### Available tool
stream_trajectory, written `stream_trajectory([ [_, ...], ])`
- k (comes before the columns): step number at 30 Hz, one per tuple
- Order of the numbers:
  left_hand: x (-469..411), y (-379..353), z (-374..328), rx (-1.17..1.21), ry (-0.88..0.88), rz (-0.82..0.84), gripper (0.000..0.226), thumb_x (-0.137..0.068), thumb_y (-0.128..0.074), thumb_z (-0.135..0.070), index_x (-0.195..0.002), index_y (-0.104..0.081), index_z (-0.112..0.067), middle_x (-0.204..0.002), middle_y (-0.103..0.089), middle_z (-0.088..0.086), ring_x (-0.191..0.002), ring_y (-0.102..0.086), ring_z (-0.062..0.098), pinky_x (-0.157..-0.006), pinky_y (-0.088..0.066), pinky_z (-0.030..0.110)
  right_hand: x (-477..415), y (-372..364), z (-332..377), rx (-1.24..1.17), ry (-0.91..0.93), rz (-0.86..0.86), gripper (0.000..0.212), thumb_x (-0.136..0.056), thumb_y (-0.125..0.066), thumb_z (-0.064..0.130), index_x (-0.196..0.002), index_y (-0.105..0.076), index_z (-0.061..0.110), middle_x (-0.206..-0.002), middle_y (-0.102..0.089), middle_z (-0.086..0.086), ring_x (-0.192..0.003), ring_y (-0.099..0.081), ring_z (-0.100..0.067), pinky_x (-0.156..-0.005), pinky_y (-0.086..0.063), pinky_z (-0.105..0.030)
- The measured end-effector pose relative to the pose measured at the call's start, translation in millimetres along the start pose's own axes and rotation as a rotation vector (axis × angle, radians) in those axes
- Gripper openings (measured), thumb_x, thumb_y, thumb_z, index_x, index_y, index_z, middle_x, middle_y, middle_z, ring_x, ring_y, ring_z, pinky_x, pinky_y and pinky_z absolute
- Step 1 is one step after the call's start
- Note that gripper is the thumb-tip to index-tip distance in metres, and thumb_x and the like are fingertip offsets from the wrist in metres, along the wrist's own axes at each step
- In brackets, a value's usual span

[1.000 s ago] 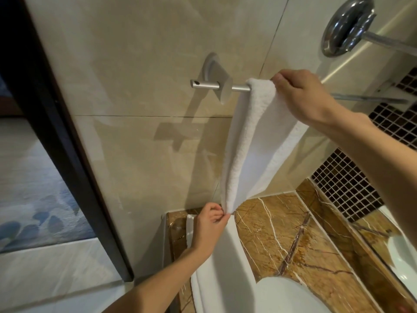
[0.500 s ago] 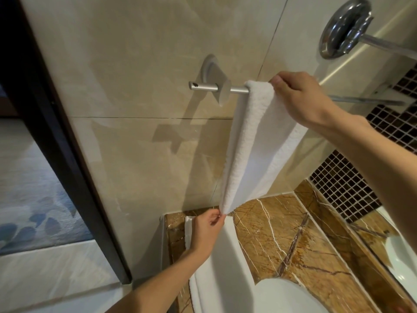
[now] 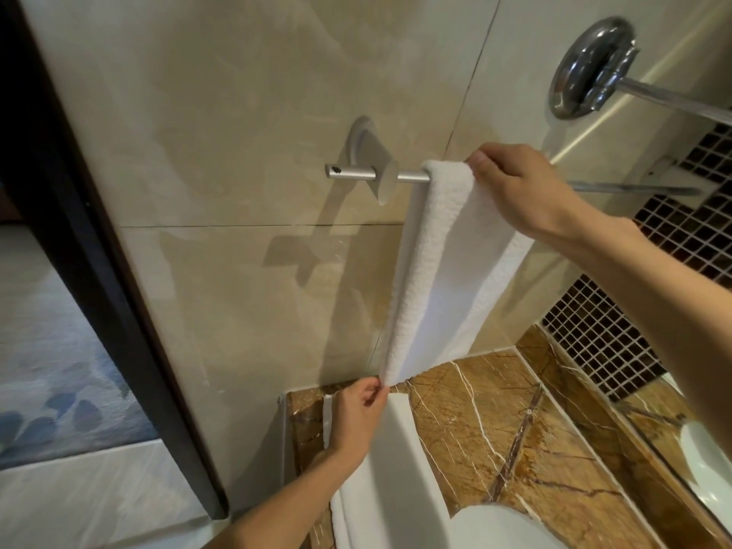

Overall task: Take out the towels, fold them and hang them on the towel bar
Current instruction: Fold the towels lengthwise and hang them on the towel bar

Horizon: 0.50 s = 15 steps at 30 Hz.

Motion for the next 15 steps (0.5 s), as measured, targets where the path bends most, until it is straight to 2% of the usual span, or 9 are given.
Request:
stream_trajectory([
  [7,-11,-7,-2,-0.072,-0.037,0.0,0.01,-0.082,-0.072,-0.011,-0.076,-0.068,-0.018,-0.062,-0.067,-0.011,-0.057,-0.062,0.002,-0.056,-0.046,0.015,1,2,-4,-0.018,0.001,-0.018,0.036,-0.101,-0.039,0.026,-0.091,-0.059,-0.003,-0.087,-0.061,-0.02,-0.083,-0.055,-0.034,-0.072,-0.04,-0.04],
  [12,-19,-11,-2,-0.101,-0.046,0.006,0.003,-0.081,-0.072,-0.011,-0.081,-0.071,-0.013,-0.061,-0.066,-0.015,-0.057,-0.062,0.001,-0.056,-0.046,0.014,2,4,-11,-0.036,0.003,-0.027,0.035,-0.1,-0.039,0.025,-0.09,-0.059,-0.002,-0.084,-0.059,-0.016,-0.083,-0.054,-0.032,-0.072,-0.039,-0.039],
  [15,-22,-15,-2,-0.123,-0.061,0.002,0.007,-0.081,-0.073,-0.012,-0.079,-0.069,-0.017,-0.059,-0.064,-0.016,-0.055,-0.061,0.0,-0.055,-0.045,0.013,3,5,-16,-0.004,0.022,-0.047,0.036,-0.101,-0.038,0.025,-0.091,-0.058,-0.003,-0.086,-0.06,-0.018,-0.083,-0.053,-0.032,-0.07,-0.036,-0.038],
])
Point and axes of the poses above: each hand's wrist, its own x-axis away from the middle knuckle, its own y-axis out of the back of the hand, z = x × y, the point moved 4 cm from there along -x, towards the middle knuckle
